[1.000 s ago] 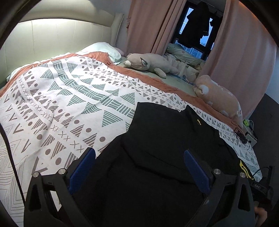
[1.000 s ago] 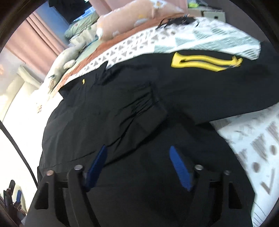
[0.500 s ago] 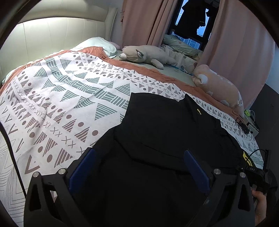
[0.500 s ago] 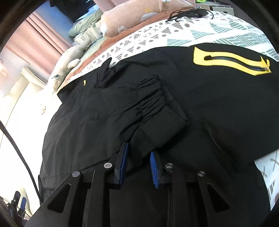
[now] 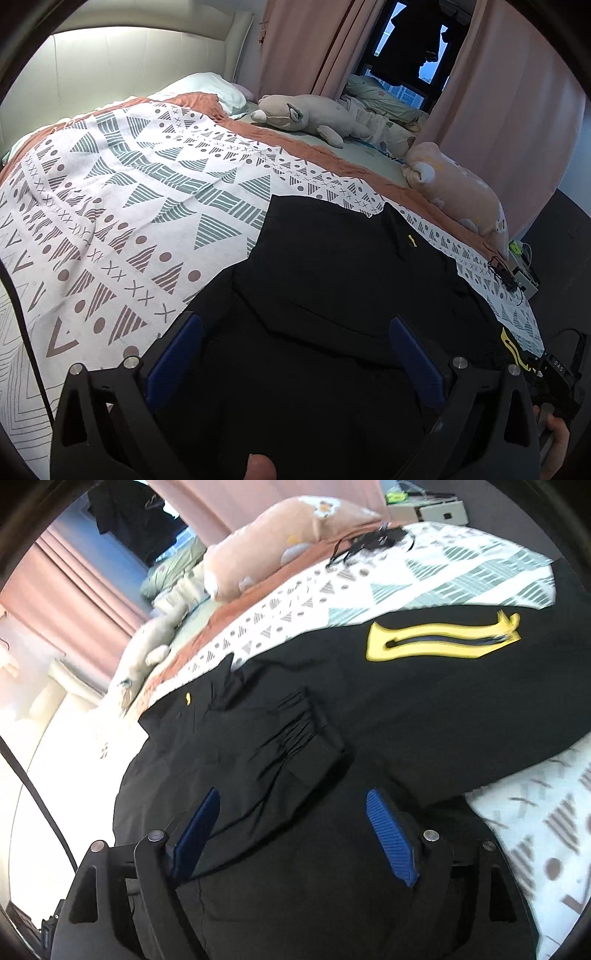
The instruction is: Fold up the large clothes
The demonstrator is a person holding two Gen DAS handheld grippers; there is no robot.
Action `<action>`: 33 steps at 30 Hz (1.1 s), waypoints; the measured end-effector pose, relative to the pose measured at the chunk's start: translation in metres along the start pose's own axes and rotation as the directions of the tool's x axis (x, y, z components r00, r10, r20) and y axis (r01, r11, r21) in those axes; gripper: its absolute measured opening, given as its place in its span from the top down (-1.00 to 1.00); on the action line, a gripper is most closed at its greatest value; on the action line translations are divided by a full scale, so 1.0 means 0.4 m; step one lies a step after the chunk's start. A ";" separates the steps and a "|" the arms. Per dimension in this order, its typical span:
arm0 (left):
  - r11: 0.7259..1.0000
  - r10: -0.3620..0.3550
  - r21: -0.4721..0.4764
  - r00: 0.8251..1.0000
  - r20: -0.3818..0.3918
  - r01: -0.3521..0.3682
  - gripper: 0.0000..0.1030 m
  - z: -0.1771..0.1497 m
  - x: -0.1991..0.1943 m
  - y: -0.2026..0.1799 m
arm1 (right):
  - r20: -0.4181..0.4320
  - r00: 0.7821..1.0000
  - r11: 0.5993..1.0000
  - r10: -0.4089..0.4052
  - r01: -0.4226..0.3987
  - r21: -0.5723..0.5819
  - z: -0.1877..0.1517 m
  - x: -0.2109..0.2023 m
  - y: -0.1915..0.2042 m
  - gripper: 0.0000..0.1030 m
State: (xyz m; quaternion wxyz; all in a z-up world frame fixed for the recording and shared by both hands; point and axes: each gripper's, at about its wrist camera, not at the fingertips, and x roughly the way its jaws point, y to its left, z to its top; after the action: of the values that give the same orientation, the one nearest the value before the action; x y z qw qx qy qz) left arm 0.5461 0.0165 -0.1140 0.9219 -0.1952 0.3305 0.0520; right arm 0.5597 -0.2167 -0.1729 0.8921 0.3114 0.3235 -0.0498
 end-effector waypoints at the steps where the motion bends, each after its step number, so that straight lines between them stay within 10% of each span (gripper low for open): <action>1: 1.000 -0.010 0.004 1.000 0.001 0.010 -1.00 -0.001 -0.003 -0.006 | 0.021 0.999 1.000 -0.026 0.026 -0.002 -0.006 -0.020 -0.007 -0.57; 18: 0.994 -0.085 0.064 0.995 -0.045 0.088 -1.00 -0.046 0.009 -0.117 | 0.202 0.915 0.922 -0.349 0.297 0.248 -0.006 -0.263 -0.240 -0.57; 33: 0.990 -0.076 0.114 0.993 -0.092 0.087 -1.00 -0.089 0.061 -0.151 | 0.211 0.941 0.938 -0.265 0.200 0.283 0.084 -0.166 -0.385 -0.57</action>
State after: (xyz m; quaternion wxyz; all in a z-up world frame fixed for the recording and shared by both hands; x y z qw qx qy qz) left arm 0.5576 -0.0539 -0.1347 0.9178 -0.1557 0.3649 -0.0141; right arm 0.4810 -0.3674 -0.1932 0.8650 0.3752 0.2358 -0.2355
